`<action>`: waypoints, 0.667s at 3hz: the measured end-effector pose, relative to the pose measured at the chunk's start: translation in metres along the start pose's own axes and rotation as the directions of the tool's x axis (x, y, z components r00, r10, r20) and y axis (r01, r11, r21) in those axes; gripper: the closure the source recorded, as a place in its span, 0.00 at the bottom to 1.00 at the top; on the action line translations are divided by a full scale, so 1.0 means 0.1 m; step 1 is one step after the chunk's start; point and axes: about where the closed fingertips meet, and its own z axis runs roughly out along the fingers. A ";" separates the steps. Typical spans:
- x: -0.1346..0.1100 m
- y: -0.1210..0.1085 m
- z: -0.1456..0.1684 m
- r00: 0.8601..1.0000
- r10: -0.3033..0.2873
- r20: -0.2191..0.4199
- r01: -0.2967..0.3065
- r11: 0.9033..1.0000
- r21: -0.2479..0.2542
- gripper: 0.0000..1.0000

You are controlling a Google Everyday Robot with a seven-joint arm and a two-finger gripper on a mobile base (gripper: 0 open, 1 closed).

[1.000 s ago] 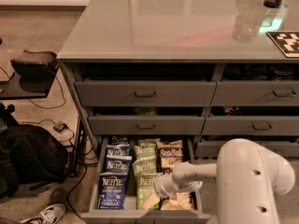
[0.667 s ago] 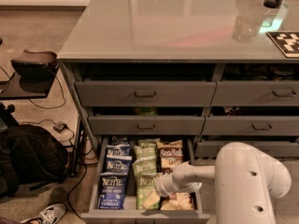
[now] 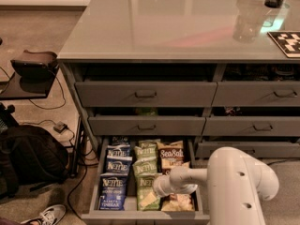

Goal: Pick green jalapeno chip bag from bottom drawer and place on counter

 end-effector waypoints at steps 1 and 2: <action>0.05 -0.01 0.19 1.000 0.018 -0.016 -0.018 1.000 -0.001 0.19; 0.14 0.00 0.29 0.999 0.031 -0.039 -0.031 1.000 -0.002 0.42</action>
Offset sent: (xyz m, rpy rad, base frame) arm -0.0049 0.0074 -0.0453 -0.0541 0.0563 -0.0233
